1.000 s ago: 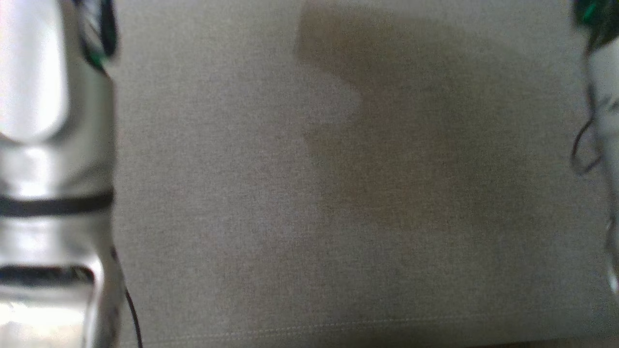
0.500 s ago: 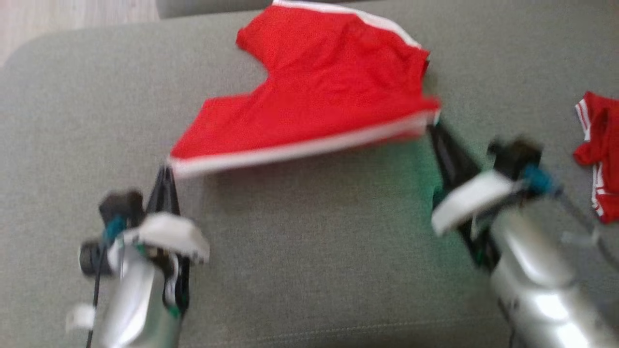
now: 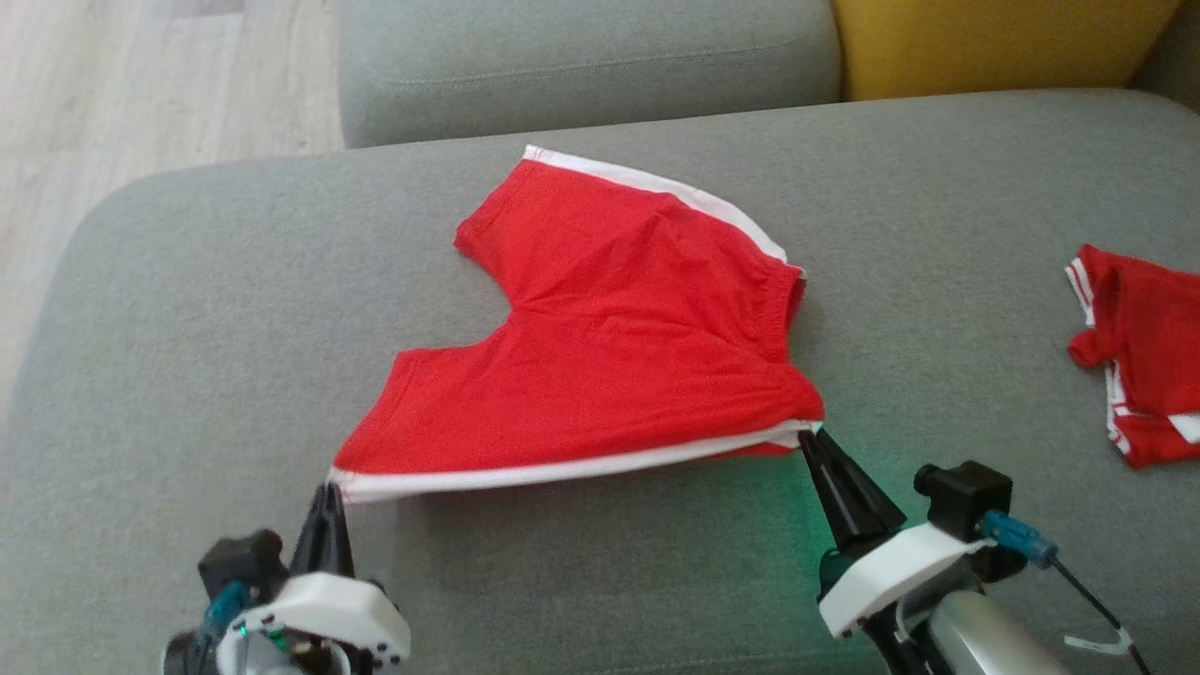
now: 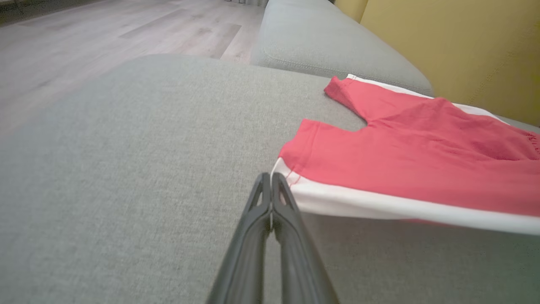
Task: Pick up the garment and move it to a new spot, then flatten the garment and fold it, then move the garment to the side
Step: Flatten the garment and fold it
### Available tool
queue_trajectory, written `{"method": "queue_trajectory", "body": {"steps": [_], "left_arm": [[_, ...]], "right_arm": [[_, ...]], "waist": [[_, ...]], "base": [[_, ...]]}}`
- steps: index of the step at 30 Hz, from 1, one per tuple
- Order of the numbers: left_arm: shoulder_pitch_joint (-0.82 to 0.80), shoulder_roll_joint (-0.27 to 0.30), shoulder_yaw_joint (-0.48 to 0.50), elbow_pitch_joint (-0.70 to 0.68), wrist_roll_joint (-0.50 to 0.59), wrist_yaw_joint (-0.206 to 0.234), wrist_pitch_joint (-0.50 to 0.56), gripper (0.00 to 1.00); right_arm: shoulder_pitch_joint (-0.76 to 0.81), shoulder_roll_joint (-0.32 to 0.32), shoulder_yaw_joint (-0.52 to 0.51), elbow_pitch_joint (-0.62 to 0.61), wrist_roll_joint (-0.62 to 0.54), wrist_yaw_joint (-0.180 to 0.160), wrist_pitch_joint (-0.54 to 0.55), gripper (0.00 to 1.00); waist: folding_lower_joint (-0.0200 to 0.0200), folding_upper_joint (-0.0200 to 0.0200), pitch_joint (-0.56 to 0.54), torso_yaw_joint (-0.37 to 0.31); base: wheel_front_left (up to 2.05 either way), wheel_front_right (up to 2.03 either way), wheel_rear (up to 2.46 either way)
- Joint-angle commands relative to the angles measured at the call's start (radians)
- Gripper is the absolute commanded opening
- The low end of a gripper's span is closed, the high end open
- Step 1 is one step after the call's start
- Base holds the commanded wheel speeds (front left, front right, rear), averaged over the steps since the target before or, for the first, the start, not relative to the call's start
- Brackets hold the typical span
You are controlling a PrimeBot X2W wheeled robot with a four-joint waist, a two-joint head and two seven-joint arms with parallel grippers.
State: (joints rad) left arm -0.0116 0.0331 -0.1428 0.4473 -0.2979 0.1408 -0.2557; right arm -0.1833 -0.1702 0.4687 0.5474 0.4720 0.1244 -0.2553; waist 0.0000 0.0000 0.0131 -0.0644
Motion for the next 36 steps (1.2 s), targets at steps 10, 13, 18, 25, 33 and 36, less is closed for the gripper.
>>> {"method": "queue_trajectory", "body": {"steps": [10, 13, 18, 25, 33, 36], "left_arm": [[-0.326, 0.080, 0.013, -0.027, 0.141, -0.058, -0.006, 0.00], [-0.429, 0.102, -0.005, 0.011, 0.169, -0.068, 0.007, 0.00], [-0.691, 0.138, -0.061, 0.104, 0.243, -0.091, 0.068, 0.00], [-0.949, 0.158, -0.120, 0.256, 0.300, -0.135, 0.121, 0.00], [-1.138, 0.155, -0.136, 0.454, 0.325, -0.096, 0.120, 0.00], [-1.182, 0.152, -0.133, 0.503, 0.324, -0.073, 0.106, 0.00]], "right_arm": [[-0.147, 0.047, -0.045, -0.065, 0.003, 0.006, -0.006, 0.00], [-0.192, 0.057, -0.057, -0.050, 0.008, 0.006, -0.006, 0.00], [-0.310, 0.071, -0.048, -0.006, 0.023, 0.006, -0.006, 0.00], [-0.463, 0.090, -0.045, 0.046, 0.066, 0.006, -0.006, 0.00], [-0.567, 0.110, -0.089, 0.094, 0.086, 0.006, -0.006, 0.00], [-0.578, 0.114, -0.109, 0.095, 0.093, 0.006, -0.006, 0.00]], "waist": [[0.0000, 0.0000, 0.105, -0.056], [0.0000, 0.0000, 0.143, -0.068], [0.0000, 0.0000, 0.249, -0.101], [0.0000, 0.0000, 0.381, -0.159], [0.0000, 0.0000, 0.475, -0.196], [0.0000, 0.0000, 0.499, -0.202]], "base": [[0.00, 0.00, 0.00], [0.00, 0.00, 0.00], [0.00, 0.00, 0.00], [0.00, 0.00, 0.00], [0.00, 0.00, 0.00], [0.00, 0.00, 0.00]]}}
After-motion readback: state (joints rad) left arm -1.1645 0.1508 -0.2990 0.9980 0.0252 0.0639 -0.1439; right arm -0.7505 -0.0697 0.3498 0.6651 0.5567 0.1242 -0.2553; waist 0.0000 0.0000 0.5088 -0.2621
